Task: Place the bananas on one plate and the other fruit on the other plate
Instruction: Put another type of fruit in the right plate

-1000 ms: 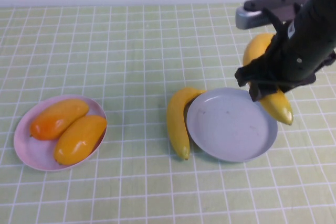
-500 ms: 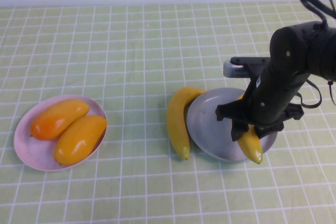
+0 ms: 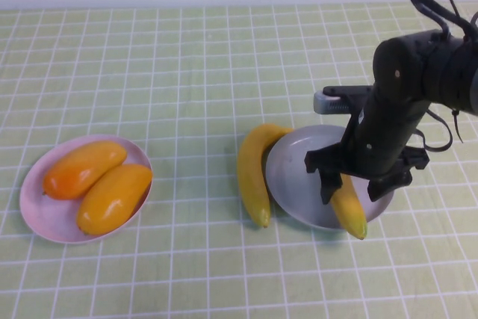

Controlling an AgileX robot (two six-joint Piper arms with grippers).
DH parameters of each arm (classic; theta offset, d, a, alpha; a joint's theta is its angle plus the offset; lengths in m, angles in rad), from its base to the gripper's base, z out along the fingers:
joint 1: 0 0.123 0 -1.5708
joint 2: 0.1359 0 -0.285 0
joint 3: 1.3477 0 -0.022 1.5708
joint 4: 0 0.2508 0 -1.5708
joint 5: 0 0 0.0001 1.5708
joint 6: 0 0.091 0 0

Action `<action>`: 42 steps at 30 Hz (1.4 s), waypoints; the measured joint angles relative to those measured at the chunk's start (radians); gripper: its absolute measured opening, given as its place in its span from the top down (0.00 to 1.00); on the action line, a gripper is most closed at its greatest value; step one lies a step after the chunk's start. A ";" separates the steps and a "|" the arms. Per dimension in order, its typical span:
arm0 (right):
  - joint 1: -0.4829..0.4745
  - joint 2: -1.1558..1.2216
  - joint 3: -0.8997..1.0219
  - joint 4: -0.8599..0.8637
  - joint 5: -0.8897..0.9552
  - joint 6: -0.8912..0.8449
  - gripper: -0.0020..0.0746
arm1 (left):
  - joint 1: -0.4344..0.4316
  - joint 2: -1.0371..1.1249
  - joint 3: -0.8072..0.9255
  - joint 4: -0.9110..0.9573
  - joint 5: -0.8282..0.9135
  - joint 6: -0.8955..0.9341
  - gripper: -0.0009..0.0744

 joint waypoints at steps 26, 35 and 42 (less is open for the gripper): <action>0.136 0.268 -0.529 0.091 0.115 -0.073 0.39 | 0.000 0.000 0.000 0.004 0.000 0.000 0.99; 0.136 0.363 -0.651 0.091 0.156 -0.073 0.39 | 0.000 0.000 0.000 0.004 0.000 0.000 0.99; 0.136 0.394 -0.653 0.091 0.158 -0.073 0.39 | 0.000 0.000 0.000 0.004 0.000 0.000 0.99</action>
